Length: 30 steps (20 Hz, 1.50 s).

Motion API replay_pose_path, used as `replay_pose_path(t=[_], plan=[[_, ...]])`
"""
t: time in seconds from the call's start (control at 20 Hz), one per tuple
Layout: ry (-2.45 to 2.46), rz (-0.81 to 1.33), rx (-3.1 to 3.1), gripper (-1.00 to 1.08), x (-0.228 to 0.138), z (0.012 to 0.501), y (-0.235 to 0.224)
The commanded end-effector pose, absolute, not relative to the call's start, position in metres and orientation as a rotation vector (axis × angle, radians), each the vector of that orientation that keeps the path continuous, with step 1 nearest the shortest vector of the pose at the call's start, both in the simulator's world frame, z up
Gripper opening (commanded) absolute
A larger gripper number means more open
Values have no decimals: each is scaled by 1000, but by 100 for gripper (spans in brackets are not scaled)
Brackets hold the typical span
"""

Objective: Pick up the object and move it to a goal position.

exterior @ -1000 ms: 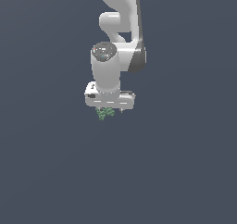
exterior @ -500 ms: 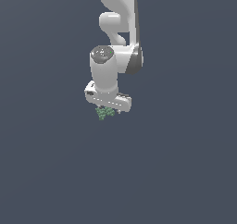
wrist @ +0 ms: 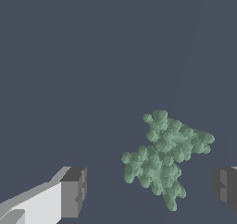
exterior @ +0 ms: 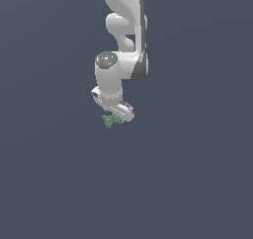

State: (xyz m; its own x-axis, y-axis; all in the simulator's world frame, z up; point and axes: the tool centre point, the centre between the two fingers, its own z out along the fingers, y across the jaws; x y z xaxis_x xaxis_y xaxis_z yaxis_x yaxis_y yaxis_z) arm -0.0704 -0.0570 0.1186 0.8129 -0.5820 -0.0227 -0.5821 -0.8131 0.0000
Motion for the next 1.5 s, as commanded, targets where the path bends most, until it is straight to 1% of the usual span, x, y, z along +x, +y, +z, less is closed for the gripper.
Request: replay_pose_path(t=[0.0,0.35,0.65,1.2,1.45], plan=[[1078,28,-2945,100,-78,113,-61],[1363,14,-2827,100,-96,100,-70],[1514,5,-2752,100,-106,94,-75],[1579,1,-2716,100,-111,90,-77],[1582,1,-2715,100,-112,77,-77]])
